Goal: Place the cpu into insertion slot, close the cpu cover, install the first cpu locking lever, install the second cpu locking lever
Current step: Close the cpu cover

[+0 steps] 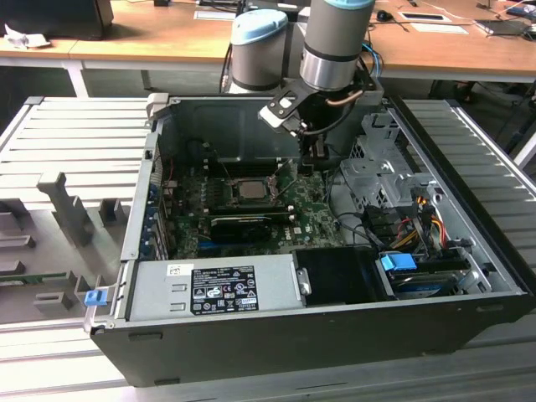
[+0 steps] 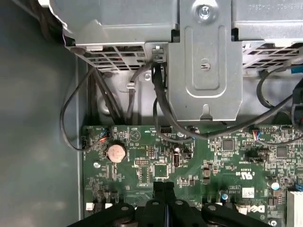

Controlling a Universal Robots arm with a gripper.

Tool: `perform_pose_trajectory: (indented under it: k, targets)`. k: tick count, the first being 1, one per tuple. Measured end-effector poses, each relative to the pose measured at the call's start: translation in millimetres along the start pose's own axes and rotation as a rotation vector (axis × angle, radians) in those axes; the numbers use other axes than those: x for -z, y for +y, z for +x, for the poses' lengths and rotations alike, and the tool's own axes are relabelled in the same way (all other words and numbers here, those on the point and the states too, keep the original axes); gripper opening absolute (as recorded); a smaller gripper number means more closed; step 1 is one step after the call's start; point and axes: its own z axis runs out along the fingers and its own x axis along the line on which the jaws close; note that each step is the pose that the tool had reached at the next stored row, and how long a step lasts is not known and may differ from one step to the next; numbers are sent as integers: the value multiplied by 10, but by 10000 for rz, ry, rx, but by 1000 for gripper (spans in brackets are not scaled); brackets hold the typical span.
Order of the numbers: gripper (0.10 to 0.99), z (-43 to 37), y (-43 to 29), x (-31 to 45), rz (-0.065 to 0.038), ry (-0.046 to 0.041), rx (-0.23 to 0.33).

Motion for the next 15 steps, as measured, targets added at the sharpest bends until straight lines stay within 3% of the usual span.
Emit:
perform_pose_trajectory:
  k: [8, 15]
  targets:
    - [106, -2, -72, -3, -27, 6, 3]
    - [106, -6, -276, -15, -31, 5, 3]
